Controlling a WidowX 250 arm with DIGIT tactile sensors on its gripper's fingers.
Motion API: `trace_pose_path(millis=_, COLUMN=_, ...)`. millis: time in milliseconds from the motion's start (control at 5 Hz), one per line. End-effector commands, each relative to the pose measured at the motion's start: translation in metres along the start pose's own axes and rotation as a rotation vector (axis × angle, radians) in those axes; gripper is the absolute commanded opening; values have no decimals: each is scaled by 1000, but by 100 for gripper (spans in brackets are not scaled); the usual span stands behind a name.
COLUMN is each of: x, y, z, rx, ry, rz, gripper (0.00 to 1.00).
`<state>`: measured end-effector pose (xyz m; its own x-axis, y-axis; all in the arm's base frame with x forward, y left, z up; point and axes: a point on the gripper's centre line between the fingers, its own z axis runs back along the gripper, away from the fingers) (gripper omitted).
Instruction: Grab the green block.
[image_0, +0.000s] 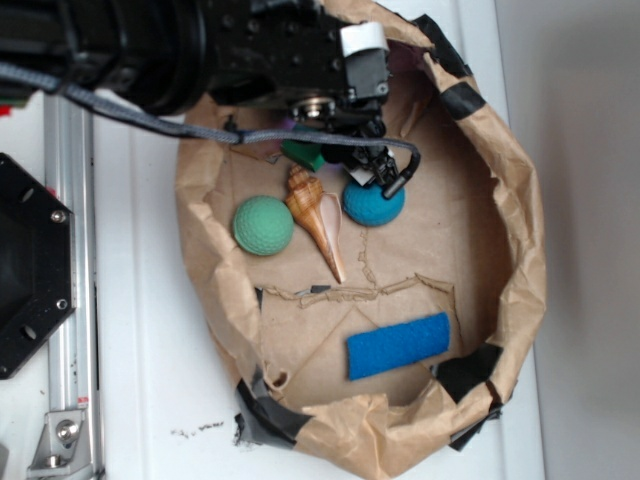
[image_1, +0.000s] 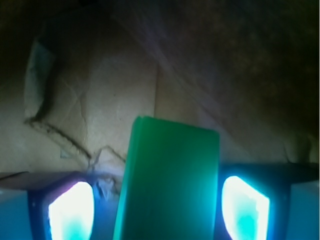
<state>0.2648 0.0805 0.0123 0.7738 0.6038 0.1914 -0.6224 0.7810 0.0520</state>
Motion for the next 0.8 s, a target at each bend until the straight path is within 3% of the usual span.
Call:
trace_pose_path(millis=0, x=-6, y=-2, z=-37, rx=127, ry=97, rz=-40, gripper=0)
trace_pose_path(millis=200, x=-9, y=-7, z=-35, rx=162, ry=81, rz=-55, gripper=0)
trace_pose_path(millis=600, x=-9, y=-8, z=-18, rx=151, ry=78, rz=-126, gripper=0)
